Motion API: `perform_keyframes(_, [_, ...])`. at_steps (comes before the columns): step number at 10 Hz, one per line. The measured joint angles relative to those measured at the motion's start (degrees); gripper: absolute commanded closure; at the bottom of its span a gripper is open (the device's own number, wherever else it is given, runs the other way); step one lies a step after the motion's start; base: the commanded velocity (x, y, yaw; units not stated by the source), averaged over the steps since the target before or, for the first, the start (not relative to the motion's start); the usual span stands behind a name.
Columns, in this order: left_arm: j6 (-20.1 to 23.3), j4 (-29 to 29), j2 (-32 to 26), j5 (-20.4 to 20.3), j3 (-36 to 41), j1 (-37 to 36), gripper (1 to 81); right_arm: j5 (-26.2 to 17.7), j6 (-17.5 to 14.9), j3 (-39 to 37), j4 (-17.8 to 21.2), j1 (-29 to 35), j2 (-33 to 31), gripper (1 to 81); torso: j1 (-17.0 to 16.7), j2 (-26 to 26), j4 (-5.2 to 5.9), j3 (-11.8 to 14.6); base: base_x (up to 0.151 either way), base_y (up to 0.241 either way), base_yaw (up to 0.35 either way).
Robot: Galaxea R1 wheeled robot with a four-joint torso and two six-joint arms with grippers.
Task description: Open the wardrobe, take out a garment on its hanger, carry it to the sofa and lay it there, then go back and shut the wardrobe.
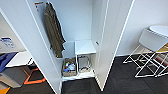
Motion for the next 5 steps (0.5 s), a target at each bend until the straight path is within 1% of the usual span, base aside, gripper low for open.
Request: perform_keyframes(5, [0.0,-0.02,-0.13,0.02,-0.02,-0.11,1.0,-0.06,0.01,0.0,-0.02,0.1,0.11,1.0,0.0,0.0,0.0,0.0,0.0,0.0,0.195])
